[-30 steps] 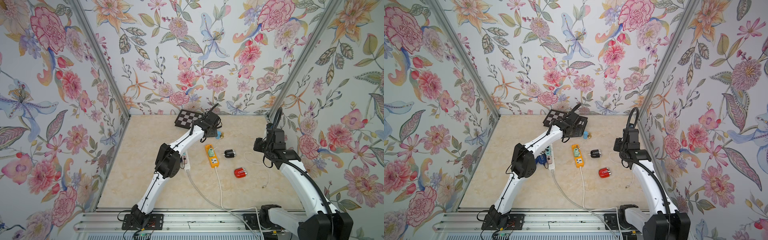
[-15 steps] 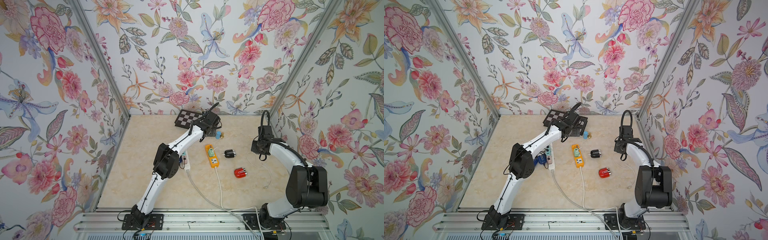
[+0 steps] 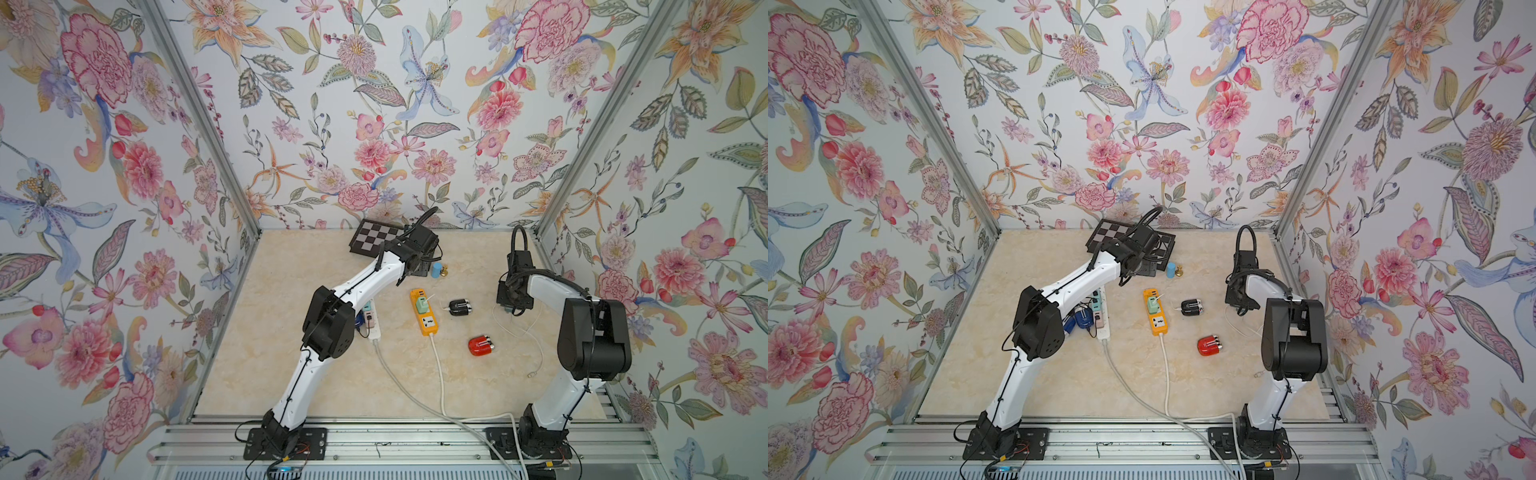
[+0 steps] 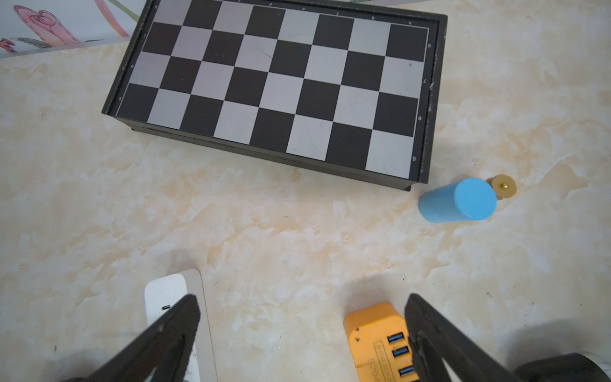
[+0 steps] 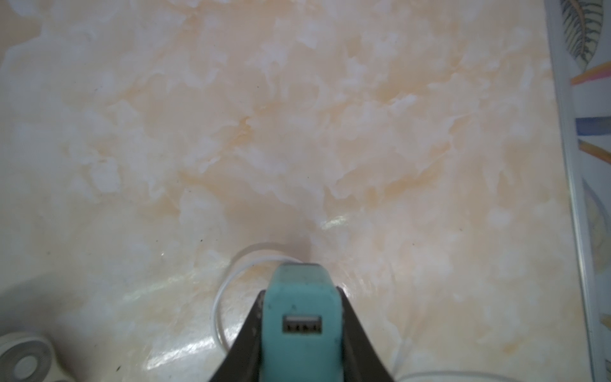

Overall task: Unplug the electric shaver
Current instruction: Place the plug at the center of the board.

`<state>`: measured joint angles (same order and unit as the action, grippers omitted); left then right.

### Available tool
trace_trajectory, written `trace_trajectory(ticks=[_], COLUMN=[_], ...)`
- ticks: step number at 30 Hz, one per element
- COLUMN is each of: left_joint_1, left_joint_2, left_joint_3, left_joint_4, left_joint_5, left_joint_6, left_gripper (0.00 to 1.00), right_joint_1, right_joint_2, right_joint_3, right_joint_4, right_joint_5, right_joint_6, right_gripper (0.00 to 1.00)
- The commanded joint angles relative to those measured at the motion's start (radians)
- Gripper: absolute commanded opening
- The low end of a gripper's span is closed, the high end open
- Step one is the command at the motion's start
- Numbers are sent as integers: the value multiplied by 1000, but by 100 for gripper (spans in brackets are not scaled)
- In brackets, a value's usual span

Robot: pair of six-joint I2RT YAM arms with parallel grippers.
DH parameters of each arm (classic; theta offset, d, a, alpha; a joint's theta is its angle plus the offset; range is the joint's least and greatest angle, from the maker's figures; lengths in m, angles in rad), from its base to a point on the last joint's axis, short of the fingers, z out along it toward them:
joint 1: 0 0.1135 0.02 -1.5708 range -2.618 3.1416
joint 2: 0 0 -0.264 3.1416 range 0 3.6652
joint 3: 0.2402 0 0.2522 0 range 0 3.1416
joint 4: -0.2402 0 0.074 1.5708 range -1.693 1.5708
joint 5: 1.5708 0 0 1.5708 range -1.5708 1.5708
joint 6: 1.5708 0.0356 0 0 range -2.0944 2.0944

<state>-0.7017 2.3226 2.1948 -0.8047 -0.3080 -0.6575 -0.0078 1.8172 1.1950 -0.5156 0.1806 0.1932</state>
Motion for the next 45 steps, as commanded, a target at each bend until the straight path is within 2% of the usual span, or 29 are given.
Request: trace_trajectory(ticks=[1,4,11,22,31,35,40,45], left_joint_1=[-4,-4,1,1,2,2,4,11], left_joint_2=[-45,-49,-50,-51,-53,-56,-55,-46], left_joint_3=[-15,-24,-59,-78,-65,-63,-58,-45], left_joint_4=[8,12,52,82,84,88,87,69], left_joint_5=[-31,-31,27,68,61,61,48,44], left_joint_6=[28,29,38,49,52,62,82,89], left_gripper=[100,100,99,99,99,99,99,99], right_joint_1=[-23,-36,-128,-292,-308,-298,-294,-269], right_joint_2=[40,6,-48,50,108,64,-41,-153], right_joint_3=[45,39,-5,-3,0,3,-2,-1], right_joint_4=[-100,-132,-69,-35,-35,-34,-34,-35], right_joint_5=[-16,-35,-358,-783,-740,-719,-681,-620], right_joint_6=[-40,-46,-39,-48,-27,-33,-16,-28], right_gripper=[27,29,32,37,35,42,55,63])
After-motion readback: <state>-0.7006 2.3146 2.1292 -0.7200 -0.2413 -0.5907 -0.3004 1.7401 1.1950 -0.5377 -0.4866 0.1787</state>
